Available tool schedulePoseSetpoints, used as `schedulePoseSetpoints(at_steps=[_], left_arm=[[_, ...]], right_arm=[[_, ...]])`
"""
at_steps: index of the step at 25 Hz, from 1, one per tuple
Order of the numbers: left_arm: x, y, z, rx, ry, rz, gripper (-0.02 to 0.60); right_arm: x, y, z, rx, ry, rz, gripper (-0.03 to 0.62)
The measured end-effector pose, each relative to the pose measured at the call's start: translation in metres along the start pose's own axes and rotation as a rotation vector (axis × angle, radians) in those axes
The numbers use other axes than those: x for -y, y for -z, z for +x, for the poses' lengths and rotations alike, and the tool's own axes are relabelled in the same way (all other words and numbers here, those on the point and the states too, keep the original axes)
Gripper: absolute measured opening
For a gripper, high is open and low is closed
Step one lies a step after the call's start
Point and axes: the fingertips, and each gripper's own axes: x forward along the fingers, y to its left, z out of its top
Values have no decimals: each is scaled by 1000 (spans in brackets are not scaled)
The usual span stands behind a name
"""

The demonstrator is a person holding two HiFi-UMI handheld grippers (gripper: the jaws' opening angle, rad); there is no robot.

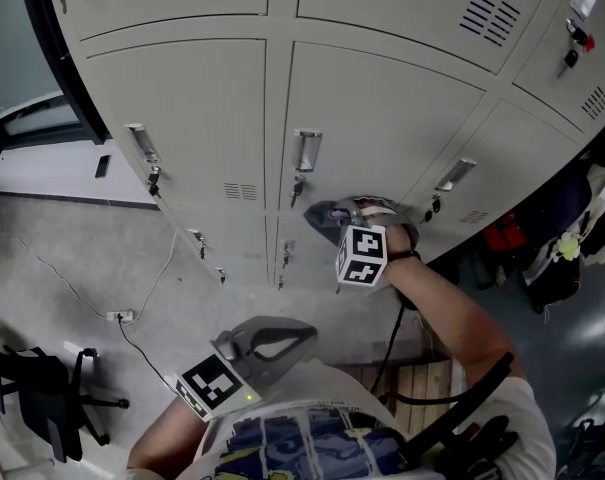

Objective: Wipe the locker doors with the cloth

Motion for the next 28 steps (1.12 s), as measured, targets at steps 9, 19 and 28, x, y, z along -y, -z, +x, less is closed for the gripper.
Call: schedulePoseSetpoints(at_steps=[9, 19, 28], left_arm=[[2, -4, -5, -10, 3, 15, 2], [2, -8, -9, 7, 8, 24, 2], [7, -6, -8, 23, 22, 29, 2]], right_arm=[[-14, 3, 9, 0, -72, 49, 86], [85, -49, -154, 141, 103, 34, 86], [212, -74, -268, 205, 439, 14, 86]])
